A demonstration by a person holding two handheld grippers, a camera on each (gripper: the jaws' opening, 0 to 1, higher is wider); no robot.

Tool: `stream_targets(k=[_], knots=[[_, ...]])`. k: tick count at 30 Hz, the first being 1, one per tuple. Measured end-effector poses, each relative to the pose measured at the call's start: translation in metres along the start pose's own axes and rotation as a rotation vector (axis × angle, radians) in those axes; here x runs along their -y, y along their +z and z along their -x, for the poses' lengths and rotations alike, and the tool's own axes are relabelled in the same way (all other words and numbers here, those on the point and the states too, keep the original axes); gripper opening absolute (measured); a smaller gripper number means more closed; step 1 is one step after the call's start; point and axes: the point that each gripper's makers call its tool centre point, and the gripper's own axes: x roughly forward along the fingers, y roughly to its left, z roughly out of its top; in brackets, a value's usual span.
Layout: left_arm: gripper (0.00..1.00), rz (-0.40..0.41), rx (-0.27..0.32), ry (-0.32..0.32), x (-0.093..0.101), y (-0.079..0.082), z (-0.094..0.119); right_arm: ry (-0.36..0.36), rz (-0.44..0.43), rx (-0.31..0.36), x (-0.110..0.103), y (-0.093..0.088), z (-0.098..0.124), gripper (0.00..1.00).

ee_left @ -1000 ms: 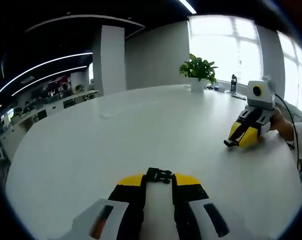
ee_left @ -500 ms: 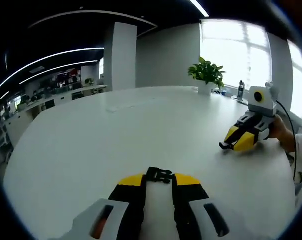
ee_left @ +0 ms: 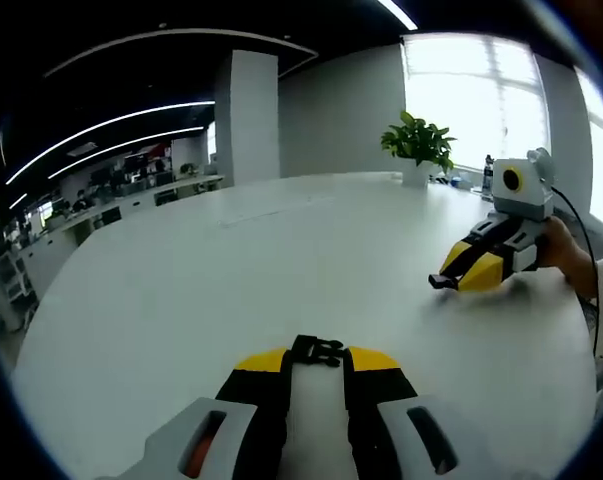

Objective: Snap the two parts of the plastic buckle together until the buckle closes and remains connected.

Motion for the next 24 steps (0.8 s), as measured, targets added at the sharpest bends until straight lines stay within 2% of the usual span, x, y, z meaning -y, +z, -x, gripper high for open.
stream_targets(k=[10,19,24], knots=[[0.20,0.019,0.019,0.016,0.008,-0.002,0.005,0.020,0.030,-0.028,-0.001,-0.005,0.001,0.12],[0.20,0.039,0.044,0.039,0.005,-0.004,0.010,0.038,0.049,-0.067,0.000,-0.013,0.000,0.12],[0.20,0.027,0.049,0.025,0.010,-0.003,0.012,0.042,0.051,-0.069,0.000,-0.011,0.001,0.12]])
